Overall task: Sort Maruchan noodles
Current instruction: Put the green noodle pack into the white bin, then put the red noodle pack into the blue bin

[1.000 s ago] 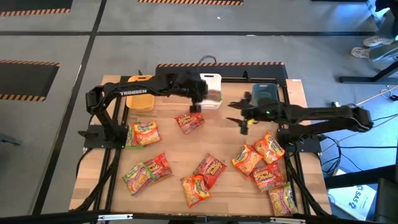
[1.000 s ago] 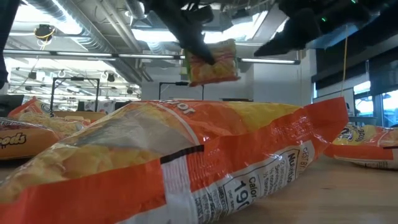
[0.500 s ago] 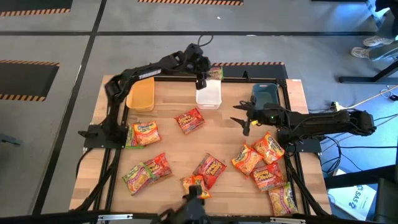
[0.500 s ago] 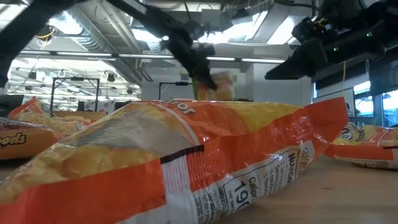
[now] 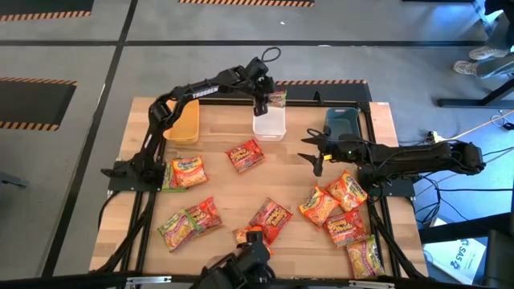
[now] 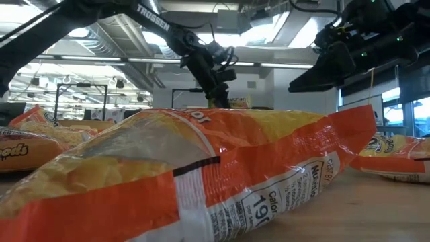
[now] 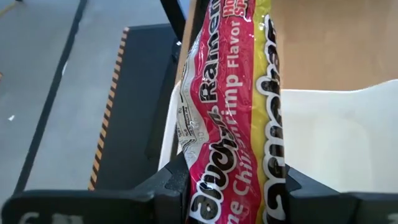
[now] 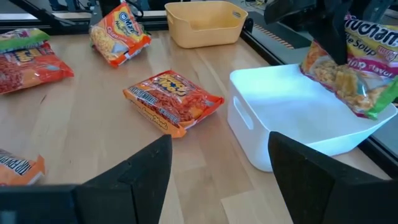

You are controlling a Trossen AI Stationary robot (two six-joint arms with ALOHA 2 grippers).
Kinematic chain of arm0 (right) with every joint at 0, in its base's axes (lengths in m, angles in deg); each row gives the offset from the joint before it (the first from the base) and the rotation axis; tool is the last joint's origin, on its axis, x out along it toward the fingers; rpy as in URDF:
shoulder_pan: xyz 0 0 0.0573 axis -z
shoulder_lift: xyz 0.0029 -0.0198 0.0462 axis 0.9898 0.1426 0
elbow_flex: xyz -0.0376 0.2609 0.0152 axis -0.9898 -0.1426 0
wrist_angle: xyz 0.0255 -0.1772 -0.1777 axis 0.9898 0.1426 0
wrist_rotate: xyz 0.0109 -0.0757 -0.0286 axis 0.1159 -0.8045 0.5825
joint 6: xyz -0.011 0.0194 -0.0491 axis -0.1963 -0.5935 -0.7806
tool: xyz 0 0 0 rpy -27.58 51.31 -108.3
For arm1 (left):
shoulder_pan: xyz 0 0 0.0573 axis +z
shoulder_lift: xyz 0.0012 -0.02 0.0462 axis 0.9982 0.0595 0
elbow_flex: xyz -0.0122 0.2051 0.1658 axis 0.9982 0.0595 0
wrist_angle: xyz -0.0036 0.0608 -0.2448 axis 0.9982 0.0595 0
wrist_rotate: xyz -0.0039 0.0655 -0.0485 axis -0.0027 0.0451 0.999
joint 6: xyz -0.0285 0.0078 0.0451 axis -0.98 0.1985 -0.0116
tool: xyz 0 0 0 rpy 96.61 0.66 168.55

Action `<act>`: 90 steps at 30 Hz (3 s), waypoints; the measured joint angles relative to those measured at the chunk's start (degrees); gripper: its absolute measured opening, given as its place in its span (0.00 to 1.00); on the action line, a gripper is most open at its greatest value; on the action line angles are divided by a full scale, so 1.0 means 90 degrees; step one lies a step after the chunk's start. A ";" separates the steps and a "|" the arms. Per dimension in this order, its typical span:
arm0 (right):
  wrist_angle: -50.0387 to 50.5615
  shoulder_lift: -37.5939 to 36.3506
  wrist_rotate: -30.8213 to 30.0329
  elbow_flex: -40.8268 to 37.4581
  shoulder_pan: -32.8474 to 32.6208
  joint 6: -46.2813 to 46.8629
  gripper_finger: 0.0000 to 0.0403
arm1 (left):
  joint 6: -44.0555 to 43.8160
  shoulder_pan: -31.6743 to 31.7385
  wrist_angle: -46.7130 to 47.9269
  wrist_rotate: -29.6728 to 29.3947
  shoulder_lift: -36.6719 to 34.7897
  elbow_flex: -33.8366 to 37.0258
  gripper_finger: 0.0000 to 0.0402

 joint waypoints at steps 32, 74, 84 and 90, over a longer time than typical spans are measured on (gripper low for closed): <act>0.0066 0.0000 -0.0057 0.0002 -0.0001 -0.0024 0.62 | -0.0415 0.0097 0.0249 -0.0232 0.0246 0.0038 0.26; 0.0255 0.0002 0.0113 0.0005 -0.0002 0.0002 0.62 | -0.0746 -0.0213 0.0686 -0.1559 -0.0162 0.0046 0.49; 0.0324 0.0002 0.0111 0.0005 -0.0002 0.0027 0.62 | -0.1280 -0.1043 0.1616 -0.1804 -0.1517 0.0030 0.49; 0.0416 0.0088 0.0434 0.0005 -0.0007 0.0001 0.62 | -0.2283 -0.2023 0.2717 -0.1886 -0.1960 0.0031 0.49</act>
